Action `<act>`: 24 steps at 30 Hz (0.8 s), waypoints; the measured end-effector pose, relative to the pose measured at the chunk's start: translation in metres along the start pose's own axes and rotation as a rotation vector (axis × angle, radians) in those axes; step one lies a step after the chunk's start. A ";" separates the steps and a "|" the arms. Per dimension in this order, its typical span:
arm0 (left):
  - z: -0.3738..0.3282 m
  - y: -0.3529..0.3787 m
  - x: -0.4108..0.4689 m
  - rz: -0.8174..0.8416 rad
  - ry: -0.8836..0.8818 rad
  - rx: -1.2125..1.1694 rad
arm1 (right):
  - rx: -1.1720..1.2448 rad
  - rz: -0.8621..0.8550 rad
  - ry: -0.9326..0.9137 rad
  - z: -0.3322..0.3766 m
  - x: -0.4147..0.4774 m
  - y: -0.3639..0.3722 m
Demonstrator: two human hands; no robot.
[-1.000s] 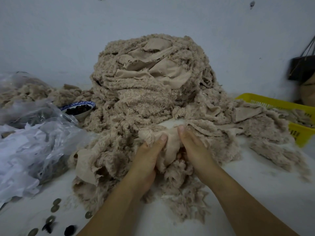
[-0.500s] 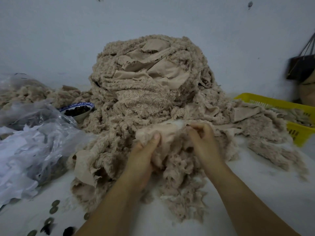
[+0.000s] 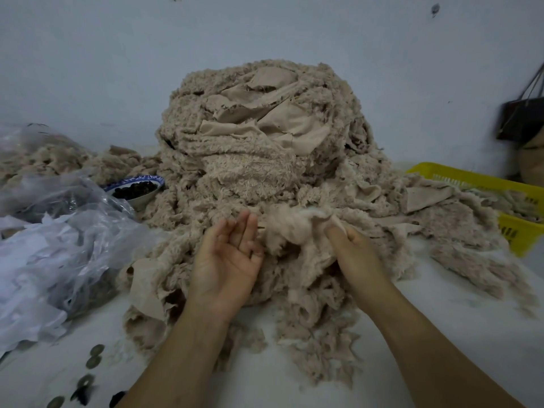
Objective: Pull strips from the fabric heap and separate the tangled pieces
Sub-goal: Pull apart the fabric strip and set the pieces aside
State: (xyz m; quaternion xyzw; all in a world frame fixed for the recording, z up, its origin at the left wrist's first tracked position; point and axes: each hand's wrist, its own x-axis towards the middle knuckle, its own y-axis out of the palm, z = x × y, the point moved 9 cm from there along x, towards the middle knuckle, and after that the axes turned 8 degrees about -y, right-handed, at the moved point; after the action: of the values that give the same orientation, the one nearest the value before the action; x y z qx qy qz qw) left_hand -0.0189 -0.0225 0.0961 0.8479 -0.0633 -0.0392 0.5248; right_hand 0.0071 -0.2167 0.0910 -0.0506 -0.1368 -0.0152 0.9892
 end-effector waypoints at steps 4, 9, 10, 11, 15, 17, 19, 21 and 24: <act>0.002 0.005 -0.002 -0.103 0.086 0.468 | 0.292 0.062 0.066 -0.005 0.000 0.011; 0.030 0.027 -0.008 0.014 0.240 1.278 | 0.310 0.129 0.008 0.000 -0.001 0.024; 0.038 0.025 -0.006 0.042 0.192 1.327 | 0.314 0.110 0.005 -0.001 0.000 0.023; 0.043 0.022 -0.004 0.037 0.154 1.371 | 0.312 0.084 0.014 -0.003 0.001 0.020; 0.045 0.008 0.002 -0.010 0.122 1.697 | 0.384 -0.029 0.033 0.000 0.007 0.004; 0.032 0.007 0.004 -0.125 0.207 1.865 | 0.375 -0.144 0.013 0.003 0.009 -0.010; 0.005 0.008 0.004 -0.340 0.343 1.977 | 0.311 -0.308 0.009 0.001 0.009 -0.031; -0.016 0.007 0.000 -0.491 0.436 2.068 | 0.264 -0.458 0.001 -0.001 0.007 -0.052; -0.034 -0.005 -0.004 -0.544 0.457 1.880 | 0.251 -0.578 -0.014 -0.001 0.004 -0.071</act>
State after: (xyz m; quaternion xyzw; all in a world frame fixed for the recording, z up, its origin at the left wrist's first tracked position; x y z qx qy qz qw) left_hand -0.0179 0.0103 0.1066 0.8912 0.2295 0.0718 -0.3847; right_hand 0.0080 -0.2876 0.0982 0.1130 -0.1532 -0.2784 0.9414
